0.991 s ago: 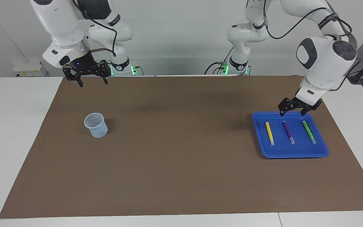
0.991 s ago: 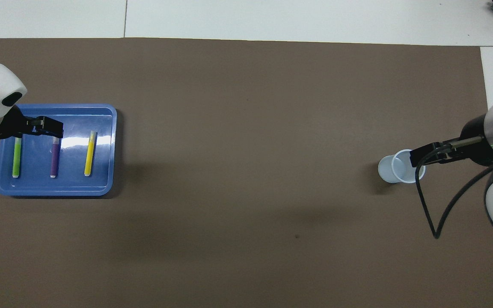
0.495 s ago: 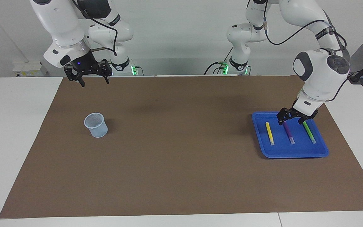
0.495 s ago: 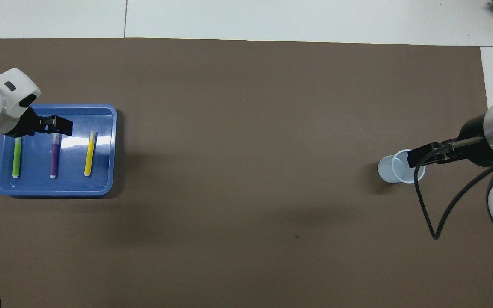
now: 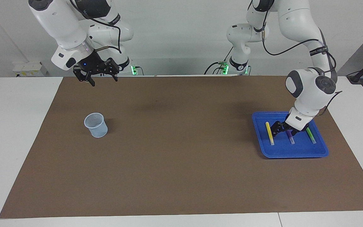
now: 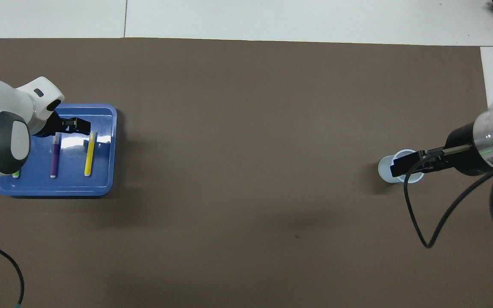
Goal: Transfer and insert pens with both arms
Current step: 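Lower the left gripper onto the yellow pen in the blue tray, then close the left gripper on the yellow pen while the right gripper backs off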
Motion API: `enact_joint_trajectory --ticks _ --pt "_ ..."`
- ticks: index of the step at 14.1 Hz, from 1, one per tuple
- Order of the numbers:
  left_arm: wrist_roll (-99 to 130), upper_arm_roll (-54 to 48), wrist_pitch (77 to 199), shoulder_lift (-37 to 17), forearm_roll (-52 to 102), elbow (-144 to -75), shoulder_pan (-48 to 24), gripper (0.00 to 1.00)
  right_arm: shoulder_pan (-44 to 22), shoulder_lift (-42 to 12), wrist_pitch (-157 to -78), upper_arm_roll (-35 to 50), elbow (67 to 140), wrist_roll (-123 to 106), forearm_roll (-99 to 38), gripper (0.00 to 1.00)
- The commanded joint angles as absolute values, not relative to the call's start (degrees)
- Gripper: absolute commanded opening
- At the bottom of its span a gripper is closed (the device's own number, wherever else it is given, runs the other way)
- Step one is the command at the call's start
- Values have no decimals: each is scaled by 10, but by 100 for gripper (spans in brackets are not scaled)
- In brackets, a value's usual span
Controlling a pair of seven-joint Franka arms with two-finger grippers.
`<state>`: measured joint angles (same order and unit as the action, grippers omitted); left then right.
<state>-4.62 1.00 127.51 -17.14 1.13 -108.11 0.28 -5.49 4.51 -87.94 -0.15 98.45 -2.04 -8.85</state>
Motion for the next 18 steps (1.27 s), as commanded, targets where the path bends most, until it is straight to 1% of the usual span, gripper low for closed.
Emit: enact_joint_trajectory --ticks 1,4,9,12,13,15,18 --pt "-56 11 1303 -182 25 -1090 2 97 -69 72 -880 2 1009 -13 -104 100" --pt "-57 10 1320 -194 25 -1091 0 95 -69 93 -846 2 1009 -18 -105 100" --pt "-57 10 1367 -203 25 -1118 -4 93 -64 97 -861 1 1015 -14 -105 100" --pt "-57 9 1382 -210 25 -1125 -4 91 -64 118 -900 2 1066 -13 -106 100" --pt "-57 9 1382 -210 25 -1126 -4 88 -67 121 -916 2 1079 -13 -108 100" --pt "-57 9 1380 -210 25 -1126 -4 81 -71 121 -924 2 1085 -11 -109 100" --pt "-56 9 1375 -210 25 -1126 -5 68 -75 121 -932 2 1099 -11 -110 100"
